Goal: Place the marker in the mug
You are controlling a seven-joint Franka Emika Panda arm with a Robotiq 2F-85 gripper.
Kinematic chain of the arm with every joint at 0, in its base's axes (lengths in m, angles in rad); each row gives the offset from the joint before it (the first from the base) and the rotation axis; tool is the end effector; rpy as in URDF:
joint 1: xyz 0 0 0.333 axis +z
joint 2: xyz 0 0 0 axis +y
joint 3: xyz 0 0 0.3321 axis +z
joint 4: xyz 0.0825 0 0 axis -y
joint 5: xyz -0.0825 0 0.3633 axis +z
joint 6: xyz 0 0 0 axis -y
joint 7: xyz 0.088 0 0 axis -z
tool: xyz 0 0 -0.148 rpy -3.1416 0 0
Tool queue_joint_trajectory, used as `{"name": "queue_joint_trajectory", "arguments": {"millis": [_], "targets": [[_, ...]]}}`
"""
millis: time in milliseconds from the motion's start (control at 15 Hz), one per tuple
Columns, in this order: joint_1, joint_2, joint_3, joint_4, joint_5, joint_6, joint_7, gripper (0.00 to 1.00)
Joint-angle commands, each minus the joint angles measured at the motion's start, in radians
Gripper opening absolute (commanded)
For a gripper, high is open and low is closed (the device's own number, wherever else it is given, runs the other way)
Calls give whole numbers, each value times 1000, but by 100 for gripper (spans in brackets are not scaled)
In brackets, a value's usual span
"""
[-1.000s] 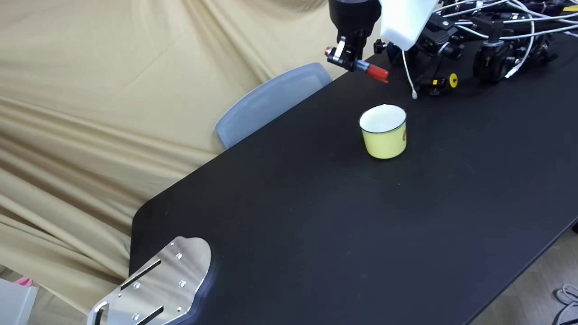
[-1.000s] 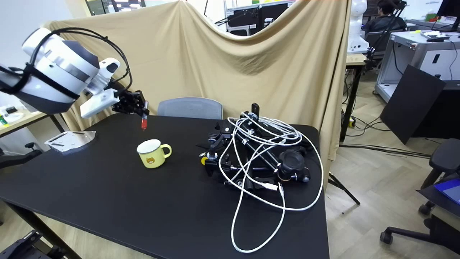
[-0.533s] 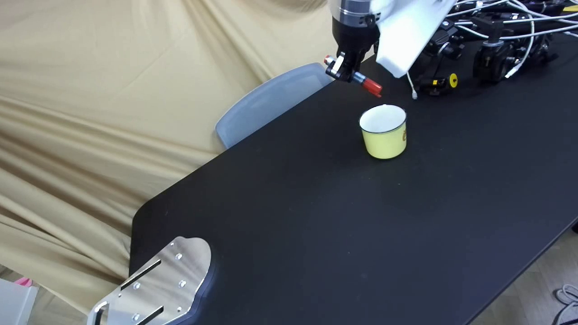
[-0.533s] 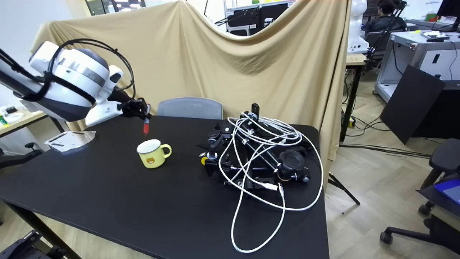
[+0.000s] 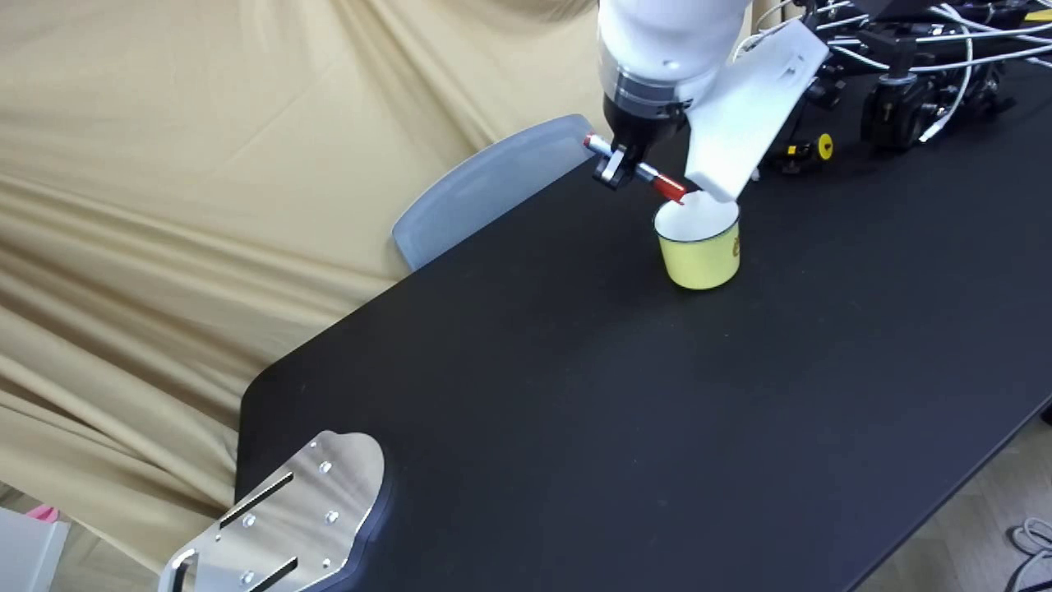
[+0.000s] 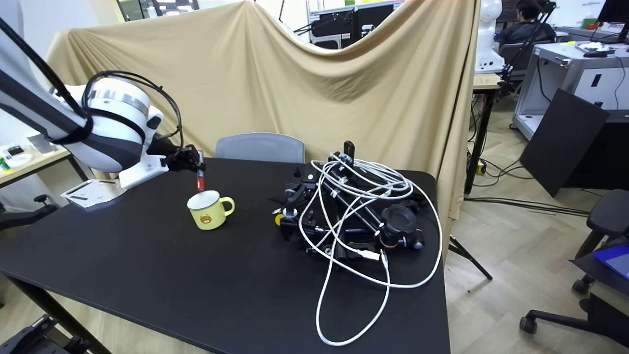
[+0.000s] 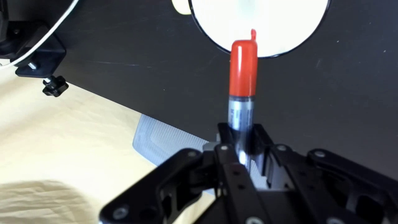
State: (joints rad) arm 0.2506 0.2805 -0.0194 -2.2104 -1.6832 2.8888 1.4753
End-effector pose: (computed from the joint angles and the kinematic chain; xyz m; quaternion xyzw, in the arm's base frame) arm 0.5270 0.1733 0.2552 0.9211 0.1658 0.3320 0.1172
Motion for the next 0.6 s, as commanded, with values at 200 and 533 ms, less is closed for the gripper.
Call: {"name": "queue_joint_trajectory", "arguments": {"millis": [200,533], "targets": [[28,16,27,2,-230,-91,342,5],[22,20,38,-26,-329,-121,492,5]]}}
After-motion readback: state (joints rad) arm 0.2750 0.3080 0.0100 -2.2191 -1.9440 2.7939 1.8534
